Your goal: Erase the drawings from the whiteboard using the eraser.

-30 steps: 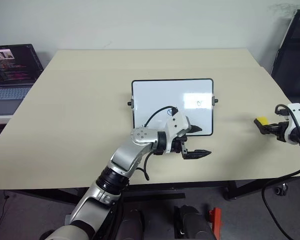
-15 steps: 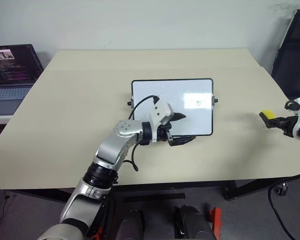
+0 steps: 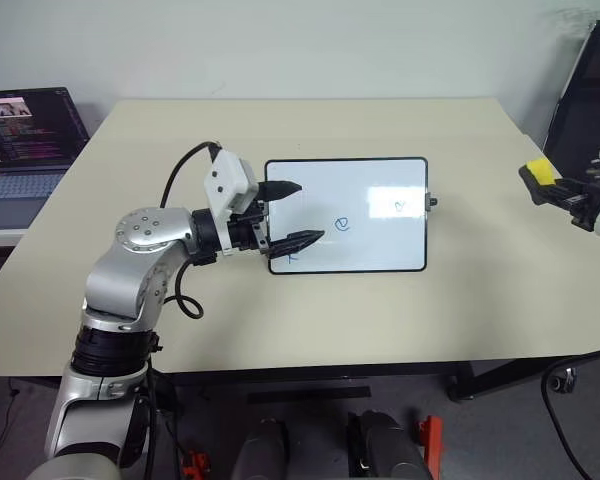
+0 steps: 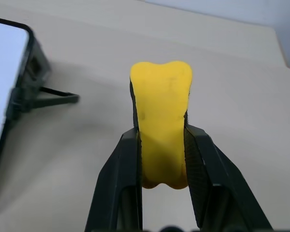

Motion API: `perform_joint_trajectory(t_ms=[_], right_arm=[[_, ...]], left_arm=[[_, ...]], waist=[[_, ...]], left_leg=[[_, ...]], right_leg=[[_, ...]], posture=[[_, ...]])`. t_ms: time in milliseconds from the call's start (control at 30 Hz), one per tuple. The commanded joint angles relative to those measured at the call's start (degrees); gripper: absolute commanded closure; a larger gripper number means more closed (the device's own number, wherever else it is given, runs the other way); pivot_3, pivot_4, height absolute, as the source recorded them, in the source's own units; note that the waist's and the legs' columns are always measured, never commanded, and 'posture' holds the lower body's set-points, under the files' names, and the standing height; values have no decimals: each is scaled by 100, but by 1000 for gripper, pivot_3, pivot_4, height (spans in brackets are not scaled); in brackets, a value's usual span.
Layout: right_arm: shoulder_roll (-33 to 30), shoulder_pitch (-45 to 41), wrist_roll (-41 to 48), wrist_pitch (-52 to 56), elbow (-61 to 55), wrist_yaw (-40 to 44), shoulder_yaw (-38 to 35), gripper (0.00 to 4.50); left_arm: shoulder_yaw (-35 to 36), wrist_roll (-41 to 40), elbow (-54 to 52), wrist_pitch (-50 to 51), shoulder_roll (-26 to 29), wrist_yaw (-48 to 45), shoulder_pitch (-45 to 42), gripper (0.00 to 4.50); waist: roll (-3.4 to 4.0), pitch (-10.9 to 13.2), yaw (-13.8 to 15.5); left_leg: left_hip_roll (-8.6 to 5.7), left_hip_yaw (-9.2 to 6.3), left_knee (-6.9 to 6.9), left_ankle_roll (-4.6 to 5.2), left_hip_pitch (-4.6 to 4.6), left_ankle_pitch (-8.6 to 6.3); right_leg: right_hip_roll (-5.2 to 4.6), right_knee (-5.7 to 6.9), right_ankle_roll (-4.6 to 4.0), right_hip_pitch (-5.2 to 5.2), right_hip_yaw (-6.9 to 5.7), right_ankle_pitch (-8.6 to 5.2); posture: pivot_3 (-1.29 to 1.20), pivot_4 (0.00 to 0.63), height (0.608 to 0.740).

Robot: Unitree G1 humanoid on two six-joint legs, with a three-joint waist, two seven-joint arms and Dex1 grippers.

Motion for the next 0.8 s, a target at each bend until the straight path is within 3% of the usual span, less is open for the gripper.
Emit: perform_joint_trajectory(t_ms=[33,267,467,633,800], right_arm=[[-23,-183,196,176,-636,39,20,3641],[256,-692,508,476,-1583,211,436,3641],[866,-981,437,383,-1645,352,1083,3641],[1218,-1142,436,404,-1902,370,1474,3641],[1494,-1421,380,291,-2056,480,1830,3641]], left_arm=[[389,-354,-286,109,150,40,-74,0],[950,-464,-281,177,967,-104,568,0],[2061,-1237,-531,257,983,122,1169,0],[2475,-1203,-1085,245,1313,109,2320,0],[2597,-1196,-1386,219,1373,373,2637,0]], waist=[[0,0,4],[4,2,-71],[-13,4,-31],[-13,6,-16],[-14,6,54]], left_leg=[[1,0,0,0,-1,0],[8,0,-5,1,3,-1],[13,-10,-4,1,-1,-1],[10,-3,-9,4,-12,-4],[13,-13,-8,4,-13,-4]], right_leg=[[0,0,0,-1,-1,0],[6,3,-6,-6,-1,-3],[8,4,-9,-8,-12,-4],[1,-2,-11,-21,-5,-5],[3,4,-18,-23,-18,-9]], posture=[[0,150,740],[0,150,740],[0,150,740],[0,150,740],[0,150,740]])
